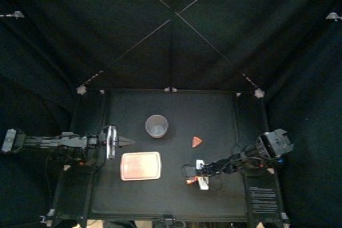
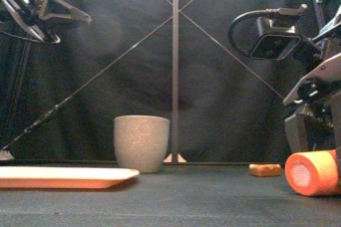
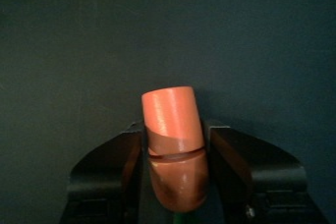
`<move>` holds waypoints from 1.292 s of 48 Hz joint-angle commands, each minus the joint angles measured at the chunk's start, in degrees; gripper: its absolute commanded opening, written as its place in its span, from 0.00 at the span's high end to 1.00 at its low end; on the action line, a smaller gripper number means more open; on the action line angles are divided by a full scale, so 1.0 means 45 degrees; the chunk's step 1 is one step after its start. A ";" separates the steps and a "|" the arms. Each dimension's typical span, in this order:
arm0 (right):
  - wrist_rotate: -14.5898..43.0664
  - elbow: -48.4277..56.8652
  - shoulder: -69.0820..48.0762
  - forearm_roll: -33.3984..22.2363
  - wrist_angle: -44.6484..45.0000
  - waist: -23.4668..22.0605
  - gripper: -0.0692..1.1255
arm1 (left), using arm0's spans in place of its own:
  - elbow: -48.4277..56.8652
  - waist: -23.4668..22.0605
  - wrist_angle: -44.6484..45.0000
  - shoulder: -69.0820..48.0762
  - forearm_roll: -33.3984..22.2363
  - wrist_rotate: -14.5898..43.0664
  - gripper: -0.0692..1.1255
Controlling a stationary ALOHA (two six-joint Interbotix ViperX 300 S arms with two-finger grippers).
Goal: Pick the carrot then place it in the grey bowl
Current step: Place carrot in the grey bowl
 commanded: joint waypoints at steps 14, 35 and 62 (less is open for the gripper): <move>0.0000 -0.0918 -0.0996 -0.1465 0.0137 -0.1426 0.70 | -0.0195 0.0020 -0.0020 0.0000 0.0020 0.0000 0.97; 0.0020 -0.4121 -0.1816 -0.4687 0.0117 -0.5098 0.70 | -0.0195 0.0020 -0.0020 -0.0020 0.0020 0.0000 0.97; 0.0000 -0.8223 0.1348 -0.5215 -0.1055 -0.7500 0.70 | -0.0195 0.0039 -0.0020 -0.0039 0.0020 0.0000 0.97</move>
